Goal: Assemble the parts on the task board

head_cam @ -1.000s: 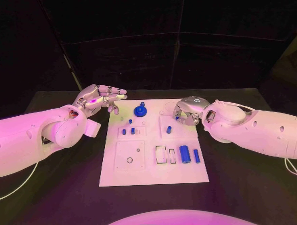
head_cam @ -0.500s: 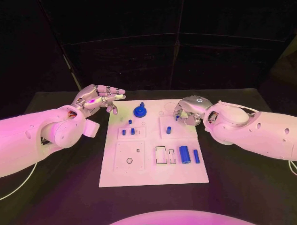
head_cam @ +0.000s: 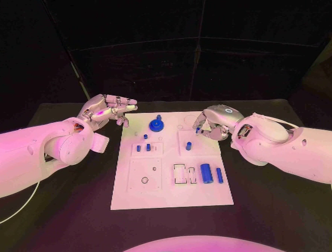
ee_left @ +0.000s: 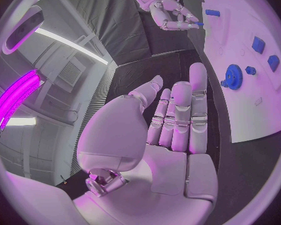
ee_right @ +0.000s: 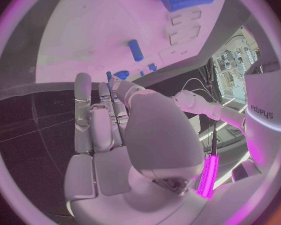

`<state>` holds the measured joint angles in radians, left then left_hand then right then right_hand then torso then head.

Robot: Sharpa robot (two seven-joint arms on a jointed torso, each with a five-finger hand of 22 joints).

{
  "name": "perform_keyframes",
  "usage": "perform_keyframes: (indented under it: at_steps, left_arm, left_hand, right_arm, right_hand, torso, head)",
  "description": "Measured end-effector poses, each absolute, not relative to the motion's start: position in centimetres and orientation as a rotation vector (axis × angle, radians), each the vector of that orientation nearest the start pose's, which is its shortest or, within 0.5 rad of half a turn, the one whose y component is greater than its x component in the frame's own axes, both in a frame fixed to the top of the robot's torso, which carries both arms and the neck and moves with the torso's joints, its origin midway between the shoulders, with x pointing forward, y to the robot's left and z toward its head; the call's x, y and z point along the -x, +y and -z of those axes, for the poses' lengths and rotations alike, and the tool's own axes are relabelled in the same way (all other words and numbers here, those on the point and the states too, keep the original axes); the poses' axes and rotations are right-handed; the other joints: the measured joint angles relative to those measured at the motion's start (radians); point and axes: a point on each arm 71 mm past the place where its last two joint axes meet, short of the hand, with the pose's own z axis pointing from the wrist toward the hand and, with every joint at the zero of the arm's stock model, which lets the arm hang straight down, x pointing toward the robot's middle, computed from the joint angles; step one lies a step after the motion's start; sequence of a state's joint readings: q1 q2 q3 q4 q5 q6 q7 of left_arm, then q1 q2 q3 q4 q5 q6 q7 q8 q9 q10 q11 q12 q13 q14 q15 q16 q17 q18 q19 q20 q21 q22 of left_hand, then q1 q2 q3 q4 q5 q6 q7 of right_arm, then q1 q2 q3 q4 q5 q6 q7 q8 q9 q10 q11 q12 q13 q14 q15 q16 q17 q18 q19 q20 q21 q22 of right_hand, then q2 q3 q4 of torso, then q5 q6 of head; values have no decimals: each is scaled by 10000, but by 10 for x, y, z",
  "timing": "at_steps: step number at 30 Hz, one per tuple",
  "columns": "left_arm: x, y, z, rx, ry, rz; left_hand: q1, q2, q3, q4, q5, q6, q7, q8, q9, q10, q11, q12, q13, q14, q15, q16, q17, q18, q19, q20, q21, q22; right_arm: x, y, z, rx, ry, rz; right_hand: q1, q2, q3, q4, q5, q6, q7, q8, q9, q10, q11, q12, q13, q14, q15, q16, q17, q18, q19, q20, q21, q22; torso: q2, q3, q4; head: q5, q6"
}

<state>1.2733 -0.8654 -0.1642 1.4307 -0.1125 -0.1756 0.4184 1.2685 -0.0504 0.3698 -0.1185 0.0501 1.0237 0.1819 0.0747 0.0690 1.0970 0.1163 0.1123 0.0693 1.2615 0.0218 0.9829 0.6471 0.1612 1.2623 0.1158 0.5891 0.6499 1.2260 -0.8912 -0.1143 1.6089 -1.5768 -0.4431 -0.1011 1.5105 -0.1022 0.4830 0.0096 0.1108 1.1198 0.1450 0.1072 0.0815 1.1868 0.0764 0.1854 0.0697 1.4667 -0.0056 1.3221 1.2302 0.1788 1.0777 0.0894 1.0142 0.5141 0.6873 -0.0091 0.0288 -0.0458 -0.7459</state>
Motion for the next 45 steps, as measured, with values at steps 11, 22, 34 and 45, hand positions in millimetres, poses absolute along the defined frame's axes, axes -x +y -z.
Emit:
perform_keyframes:
  at_steps: [11,22,34,45]
  left_arm:
    - [-501,237,189,9284,15287,15056]
    - [-502,232,189,9248,15318,15119]
    - [-503,221,190,9402,15287,15273]
    - [-504,220,190,9712,15147,15249]
  left_hand:
    - [0,0,-4,4,0,0,0,0,0,0,0,0,-1,0,0,0,1,0,0,0,0,-1]
    - [0,0,-28,28,0,0,0,0,0,0,0,0,-2,0,0,0,1,0,0,0,0,-9]
    - [0,0,-28,27,0,0,0,0,0,0,0,41,7,0,0,0,-5,-1,0,0,-42,-20]
    - [0,0,-27,27,0,0,0,0,0,0,0,41,6,0,0,0,-16,-1,0,0,-42,-18]
  right_arm:
    - [-448,-176,164,1983,14661,-7986]
    - [-442,-131,169,2358,14660,-9090]
    - [-424,-95,218,3269,15960,-9466]
    - [-417,-79,230,4073,16400,-9250]
  right_hand:
    - [0,-2,79,-134,113,-36,36,0,-9,-5,4,-43,-9,0,0,48,26,0,0,0,92,81]
    - [0,-3,79,-134,115,-36,36,0,-10,-6,6,-53,1,0,0,48,35,1,1,0,149,107]
    - [-54,-57,106,-161,116,-108,108,-94,-50,-79,78,-54,1,0,1,82,52,1,1,0,189,146]
    - [-108,-3,106,-161,116,-109,106,-96,-59,-79,78,-54,-7,0,1,82,19,1,1,0,192,182]
  torso:
    - [0,-12,36]
    - [3,-22,28]
    - [12,-31,52]
    - [0,-33,14]
  head:
    - [154,39]
    - [705,136]
    - [1552,-169]
    - [1857,-433]
